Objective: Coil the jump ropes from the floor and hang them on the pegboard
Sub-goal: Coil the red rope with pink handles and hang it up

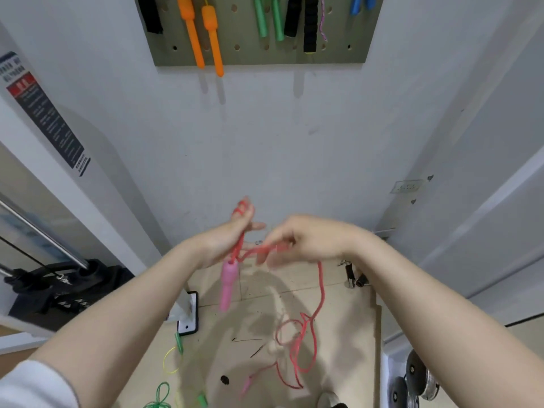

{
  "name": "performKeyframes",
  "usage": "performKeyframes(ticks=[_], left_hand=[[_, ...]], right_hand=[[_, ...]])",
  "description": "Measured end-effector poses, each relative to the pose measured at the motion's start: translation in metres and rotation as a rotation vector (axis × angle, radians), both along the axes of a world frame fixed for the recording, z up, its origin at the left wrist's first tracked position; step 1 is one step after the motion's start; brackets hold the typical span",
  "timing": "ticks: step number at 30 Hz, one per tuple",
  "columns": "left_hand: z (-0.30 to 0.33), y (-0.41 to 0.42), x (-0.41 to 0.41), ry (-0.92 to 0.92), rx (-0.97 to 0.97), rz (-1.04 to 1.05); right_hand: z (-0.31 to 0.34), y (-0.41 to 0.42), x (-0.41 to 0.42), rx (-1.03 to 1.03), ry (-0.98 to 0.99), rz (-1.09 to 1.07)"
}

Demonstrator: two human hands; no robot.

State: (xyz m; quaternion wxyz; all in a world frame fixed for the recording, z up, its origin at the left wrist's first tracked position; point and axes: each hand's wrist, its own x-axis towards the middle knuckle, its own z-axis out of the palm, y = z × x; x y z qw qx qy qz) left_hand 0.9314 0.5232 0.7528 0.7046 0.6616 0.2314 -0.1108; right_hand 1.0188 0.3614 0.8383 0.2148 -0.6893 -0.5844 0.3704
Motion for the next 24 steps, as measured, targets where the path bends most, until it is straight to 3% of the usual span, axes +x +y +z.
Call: performKeyframes(ticks=[3,5,8,10,13,15,17,19,21,23,24], left_hand=[[0.025,-0.030,0.004,-0.017,-0.034,-0.234],[0.041,-0.036,0.008,-0.122,-0.267,-0.293],[0.054,-0.028,0.013,-0.389,-0.722,-0.311],[0.060,-0.024,0.017,-0.485,-0.793,-0.139],[0.065,-0.019,0.024,-0.553,-0.638,0.169],[0.061,-0.011,0.028,-0.514,-0.566,0.373],[0.047,-0.003,0.032,-0.397,-0.381,0.451],[0.029,-0.006,0.034,-0.247,-0.220,0.425],[0.016,-0.021,0.036,-0.148,-0.055,0.270],[0.017,-0.039,0.037,-0.088,0.153,0.030],[0.024,-0.047,0.036,-0.083,0.145,-0.050]], right_hand=[[0.003,0.006,0.030,0.417,0.059,-0.413],[-0.012,0.005,0.049,0.508,0.154,-0.621],[-0.043,-0.006,0.054,0.339,0.350,-0.646],[-0.068,-0.013,0.044,0.166,0.484,-0.509],[-0.095,-0.020,0.028,-0.076,0.512,-0.359],[-0.094,-0.024,0.025,-0.141,0.359,-0.322],[-0.078,-0.024,0.025,-0.161,0.105,-0.242],[-0.052,-0.016,0.020,-0.149,-0.111,-0.123],[-0.027,-0.005,0.016,-0.043,-0.234,-0.075],[-0.010,-0.001,0.023,0.119,-0.272,-0.194],[-0.004,-0.001,0.030,0.191,-0.236,-0.299]])
